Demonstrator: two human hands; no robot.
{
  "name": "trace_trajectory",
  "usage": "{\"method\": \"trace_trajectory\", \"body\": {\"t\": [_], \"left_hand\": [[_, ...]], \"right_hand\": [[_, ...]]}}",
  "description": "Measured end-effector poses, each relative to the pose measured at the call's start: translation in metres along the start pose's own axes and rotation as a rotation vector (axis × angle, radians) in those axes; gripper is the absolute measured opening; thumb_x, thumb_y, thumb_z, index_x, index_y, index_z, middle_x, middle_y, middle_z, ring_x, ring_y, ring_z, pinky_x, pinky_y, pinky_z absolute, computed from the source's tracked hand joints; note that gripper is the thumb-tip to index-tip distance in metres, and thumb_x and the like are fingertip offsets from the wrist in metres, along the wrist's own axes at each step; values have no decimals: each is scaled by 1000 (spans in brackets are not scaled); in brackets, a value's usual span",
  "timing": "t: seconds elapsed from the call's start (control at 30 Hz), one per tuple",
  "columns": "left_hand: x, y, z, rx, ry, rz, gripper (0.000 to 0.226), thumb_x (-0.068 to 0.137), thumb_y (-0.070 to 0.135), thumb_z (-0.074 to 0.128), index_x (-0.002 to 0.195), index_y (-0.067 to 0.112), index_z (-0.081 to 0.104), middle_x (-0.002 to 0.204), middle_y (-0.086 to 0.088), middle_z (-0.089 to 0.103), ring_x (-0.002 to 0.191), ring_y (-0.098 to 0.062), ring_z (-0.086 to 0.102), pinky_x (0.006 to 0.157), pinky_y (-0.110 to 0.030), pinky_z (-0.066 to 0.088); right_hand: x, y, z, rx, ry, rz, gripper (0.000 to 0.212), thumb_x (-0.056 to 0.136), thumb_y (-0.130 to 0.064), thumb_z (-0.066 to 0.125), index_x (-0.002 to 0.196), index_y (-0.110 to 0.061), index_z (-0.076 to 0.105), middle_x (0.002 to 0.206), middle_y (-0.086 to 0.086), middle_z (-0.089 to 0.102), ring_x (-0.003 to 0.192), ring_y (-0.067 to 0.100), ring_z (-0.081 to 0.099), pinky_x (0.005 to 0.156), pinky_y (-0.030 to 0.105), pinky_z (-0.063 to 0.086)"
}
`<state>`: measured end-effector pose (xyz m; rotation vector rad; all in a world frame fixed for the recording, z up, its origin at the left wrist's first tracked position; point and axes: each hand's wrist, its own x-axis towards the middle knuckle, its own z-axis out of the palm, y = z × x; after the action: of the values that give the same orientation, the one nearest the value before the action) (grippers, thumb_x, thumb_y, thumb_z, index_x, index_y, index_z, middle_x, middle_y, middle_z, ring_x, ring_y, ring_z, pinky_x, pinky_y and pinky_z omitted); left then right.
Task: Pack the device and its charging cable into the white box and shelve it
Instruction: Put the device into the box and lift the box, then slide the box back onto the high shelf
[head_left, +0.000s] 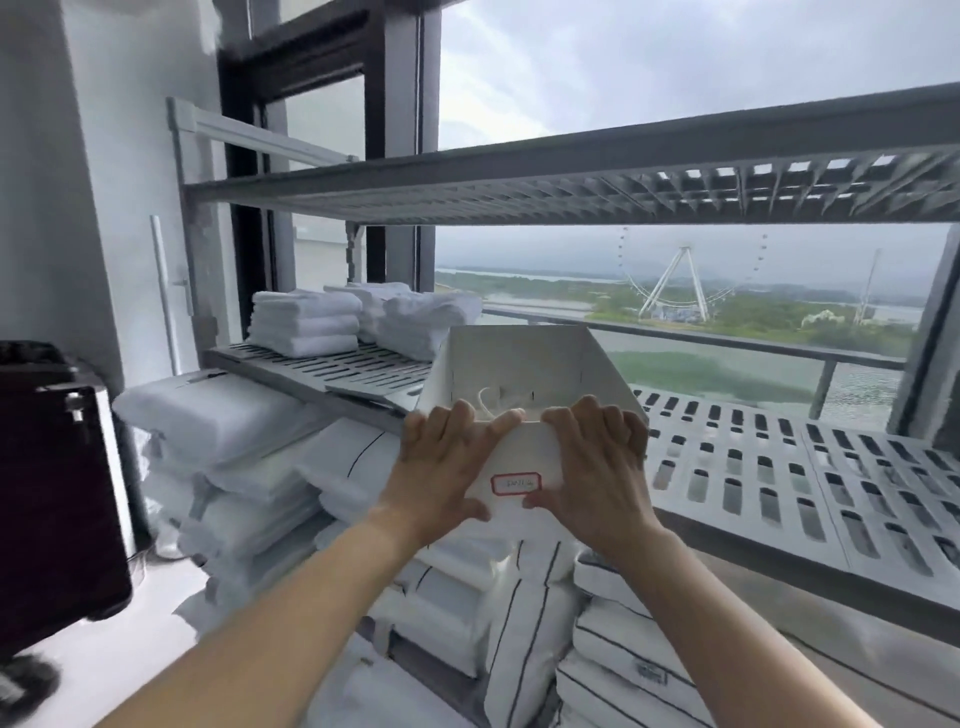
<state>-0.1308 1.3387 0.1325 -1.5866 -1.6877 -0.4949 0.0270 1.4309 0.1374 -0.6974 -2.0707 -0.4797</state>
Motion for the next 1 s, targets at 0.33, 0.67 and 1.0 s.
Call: {"method": "trace_trajectory", "body": {"t": [0.33, 0.67, 1.0], "left_hand": [[-63, -105, -54, 146, 29, -36, 116, 31, 53, 87, 130, 28, 33, 93, -10, 49, 84, -22, 32, 71, -34, 20], [-142, -204, -118, 171, -34, -125, 91, 41, 40, 89, 122, 24, 50, 90, -3, 51, 82, -24, 51, 85, -34, 32], [-184, -289, -116, 313, -46, -210, 96, 42, 47, 87, 124, 26, 41, 93, 0, 54, 84, -21, 54, 87, -37, 44]], "right_hand": [[32, -118, 20, 126, 92, -105, 92, 27, -52, 87, 104, -21, 46, 90, 9, 52, 86, 22, 35, 84, 35, 22], [34, -254, 41, 388, 141, -150, 93, 25, -51, 86, 105, -17, 52, 92, 4, 56, 86, 17, 36, 83, 30, 23], [74, -342, 100, 522, 83, -233, 97, 25, -50, 88, 108, -14, 53, 93, 7, 56, 89, 18, 36, 85, 31, 23]]}}
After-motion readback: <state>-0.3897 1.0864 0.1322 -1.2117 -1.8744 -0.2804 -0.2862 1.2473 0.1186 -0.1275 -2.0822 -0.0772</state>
